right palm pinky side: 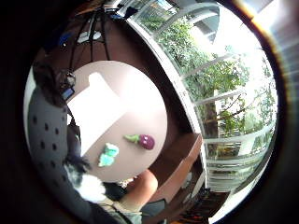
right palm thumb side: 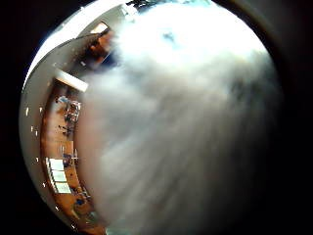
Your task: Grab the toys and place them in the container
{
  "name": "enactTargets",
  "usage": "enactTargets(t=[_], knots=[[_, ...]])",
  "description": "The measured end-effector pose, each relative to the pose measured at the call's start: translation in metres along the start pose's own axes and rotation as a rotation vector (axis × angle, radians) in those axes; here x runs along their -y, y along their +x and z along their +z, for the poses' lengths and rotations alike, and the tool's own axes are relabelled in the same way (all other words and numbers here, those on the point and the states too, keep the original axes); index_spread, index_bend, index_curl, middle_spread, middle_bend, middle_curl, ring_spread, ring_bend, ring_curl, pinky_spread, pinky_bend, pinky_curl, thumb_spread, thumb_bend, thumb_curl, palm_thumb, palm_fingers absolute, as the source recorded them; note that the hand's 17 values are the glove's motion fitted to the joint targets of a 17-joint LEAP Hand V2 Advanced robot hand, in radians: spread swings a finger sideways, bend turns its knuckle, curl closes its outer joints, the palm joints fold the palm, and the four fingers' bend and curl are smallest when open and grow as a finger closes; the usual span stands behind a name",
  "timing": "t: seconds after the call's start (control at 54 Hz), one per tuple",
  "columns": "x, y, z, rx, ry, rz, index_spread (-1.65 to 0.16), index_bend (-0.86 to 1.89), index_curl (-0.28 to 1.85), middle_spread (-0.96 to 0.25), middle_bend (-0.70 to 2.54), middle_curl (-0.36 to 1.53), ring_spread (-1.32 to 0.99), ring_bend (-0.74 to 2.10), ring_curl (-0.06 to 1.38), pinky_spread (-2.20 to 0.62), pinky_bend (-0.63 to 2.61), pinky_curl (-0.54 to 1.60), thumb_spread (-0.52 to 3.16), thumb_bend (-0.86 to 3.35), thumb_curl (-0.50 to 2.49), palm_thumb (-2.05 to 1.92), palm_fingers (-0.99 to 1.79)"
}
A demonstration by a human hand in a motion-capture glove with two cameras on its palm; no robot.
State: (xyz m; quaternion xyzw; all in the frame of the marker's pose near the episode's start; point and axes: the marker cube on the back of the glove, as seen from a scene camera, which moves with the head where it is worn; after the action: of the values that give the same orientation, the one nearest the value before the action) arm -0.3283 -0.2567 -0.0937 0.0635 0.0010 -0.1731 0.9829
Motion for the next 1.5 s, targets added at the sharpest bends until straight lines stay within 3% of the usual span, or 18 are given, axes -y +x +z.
enactTargets(t=[0.13, 0.444, 0.74, 0.796, 0.851, 0.888, 0.907, 0.944, 0.999, 1.11, 1.258, 1.407, 1.499], knots=[[0.022, -0.024, 0.032, -0.002, -0.034, 0.058, -0.29, 0.90, 0.94, -0.20, 1.07, 0.82, -0.37, 1.08, 0.66, -0.34, 1.01, 0.47, 0.40, 0.05, 1.19, 0.56, 1.02], [0.040, -0.052, 0.080, -0.020, -0.044, -0.080, -0.30, 0.85, 0.99, -0.20, 1.05, 0.84, -0.37, 1.05, 0.67, -0.34, 1.01, 0.47, 0.40, 0.03, 1.26, 0.56, 1.01], [0.027, -0.050, 0.106, -0.021, -0.221, 0.010, -0.31, 0.79, 1.03, -0.21, 1.00, 0.85, -0.38, 1.00, 0.67, -0.34, 1.02, 0.46, 0.44, 0.00, 1.30, 0.57, 0.93], [0.021, -0.048, 0.113, -0.012, -0.353, 0.026, -0.31, 0.72, 1.03, -0.22, 0.94, 0.84, -0.37, 0.99, 0.67, -0.34, 1.06, 0.48, 0.48, -0.01, 1.29, 0.56, 0.83], [0.016, -0.045, 0.115, -0.022, -0.513, 0.018, -0.31, 0.47, 1.01, -0.24, 0.82, 0.82, -0.35, 1.08, 0.69, -0.34, 1.17, 0.51, 0.58, -0.02, 1.25, 0.52, 0.59], [0.013, -0.042, 0.115, -0.041, -0.574, 0.006, -0.30, 0.39, 0.99, -0.25, 0.73, 0.79, -0.34, 1.04, 0.68, -0.33, 1.21, 0.51, 0.66, -0.02, 1.22, 0.49, 0.41], [0.012, -0.040, 0.114, -0.051, -0.583, 0.001, -0.29, 0.34, 0.97, -0.24, 0.66, 0.77, -0.33, 0.95, 0.67, -0.29, 1.19, 0.51, 0.75, -0.06, 1.18, 0.40, 0.11], [0.007, -0.035, 0.111, -0.069, -0.576, -0.007, -0.27, 0.21, 0.92, -0.19, 0.48, 0.71, -0.26, 0.80, 0.66, -0.22, 1.29, 0.56, 0.84, -0.08, 1.11, 0.32, -0.33], [-0.001, -0.026, 0.102, -0.077, -0.546, -0.003, -0.25, 0.09, 0.80, -0.11, 0.31, 0.63, -0.20, 0.61, 0.58, -0.15, 1.31, 0.51, 0.94, -0.07, 1.02, 0.24, -0.40], [-0.022, 0.006, 0.056, -0.045, -0.451, 0.041, -0.21, 0.05, 0.64, -0.03, 0.16, 0.55, -0.11, 0.42, 0.46, -0.06, 1.27, 0.46, 1.08, -0.04, 0.87, 0.18, -0.31], [-0.063, 0.069, -0.013, 0.010, -0.363, 0.040, -0.20, 0.08, 0.53, -0.01, 0.14, 0.48, -0.06, 0.34, 0.42, 0.00, 1.16, 0.42, 1.18, -0.02, 0.73, 0.13, -0.23], [-0.101, 0.114, -0.031, 0.075, -0.272, 0.072, -0.21, 0.12, 0.47, -0.05, 0.16, 0.44, -0.04, 0.31, 0.41, 0.02, 1.04, 0.37, 1.24, -0.01, 0.63, 0.14, -0.16], [-0.129, 0.135, -0.021, 0.073, -0.310, 0.074, -0.22, 0.13, 0.44, -0.06, 0.16, 0.42, -0.03, 0.31, 0.40, 0.03, 0.97, 0.35, 1.27, -0.01, 0.59, 0.16, -0.14]])
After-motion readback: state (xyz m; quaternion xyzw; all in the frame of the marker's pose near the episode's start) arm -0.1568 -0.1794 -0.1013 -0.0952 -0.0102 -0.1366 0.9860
